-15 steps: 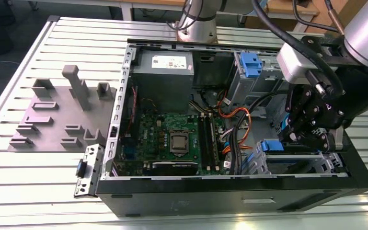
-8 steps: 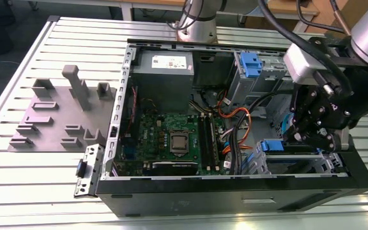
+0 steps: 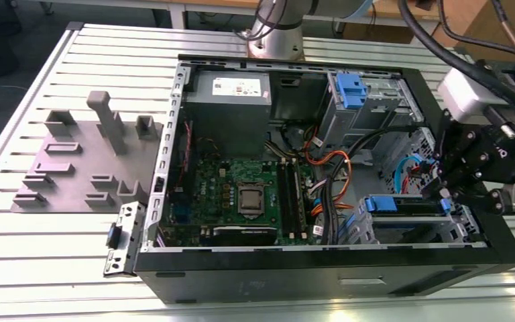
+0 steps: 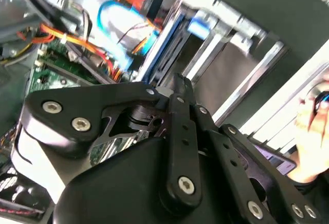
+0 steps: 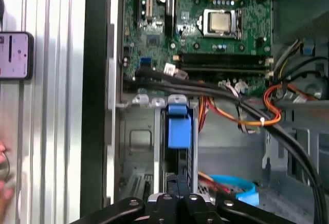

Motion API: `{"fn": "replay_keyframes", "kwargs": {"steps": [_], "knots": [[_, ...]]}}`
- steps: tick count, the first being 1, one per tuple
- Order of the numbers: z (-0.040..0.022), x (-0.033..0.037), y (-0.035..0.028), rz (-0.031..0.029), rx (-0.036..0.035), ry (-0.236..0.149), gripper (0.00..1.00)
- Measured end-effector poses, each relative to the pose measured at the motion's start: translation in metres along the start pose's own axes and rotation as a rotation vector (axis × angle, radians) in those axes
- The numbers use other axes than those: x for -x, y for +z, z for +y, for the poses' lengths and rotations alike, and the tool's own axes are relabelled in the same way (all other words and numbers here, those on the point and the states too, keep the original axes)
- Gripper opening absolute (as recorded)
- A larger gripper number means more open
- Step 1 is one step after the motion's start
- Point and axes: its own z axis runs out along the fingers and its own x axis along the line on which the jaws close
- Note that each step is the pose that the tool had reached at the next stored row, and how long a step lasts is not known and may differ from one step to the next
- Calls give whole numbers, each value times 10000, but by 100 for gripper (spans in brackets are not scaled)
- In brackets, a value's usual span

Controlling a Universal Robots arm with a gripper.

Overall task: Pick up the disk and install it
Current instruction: 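Insert the first disk wire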

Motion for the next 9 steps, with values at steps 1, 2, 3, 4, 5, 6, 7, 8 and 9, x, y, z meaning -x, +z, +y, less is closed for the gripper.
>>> {"fn": "replay_keyframes", "kwargs": {"steps": [1,2,3,4,5,6,7,8,9], "knots": [[-49,0,10,0,1,1,11],[-95,0,16,0,1,0,11],[-140,1,21,-1,1,-2,11],[-185,1,22,1,1,0,11],[-226,1,22,0,1,0,11],[-244,3,21,1,2,0,11],[-252,6,19,0,2,0,11],[-258,12,12,-1,3,-1,11],[-260,29,2,0,2,-1,11]]}}
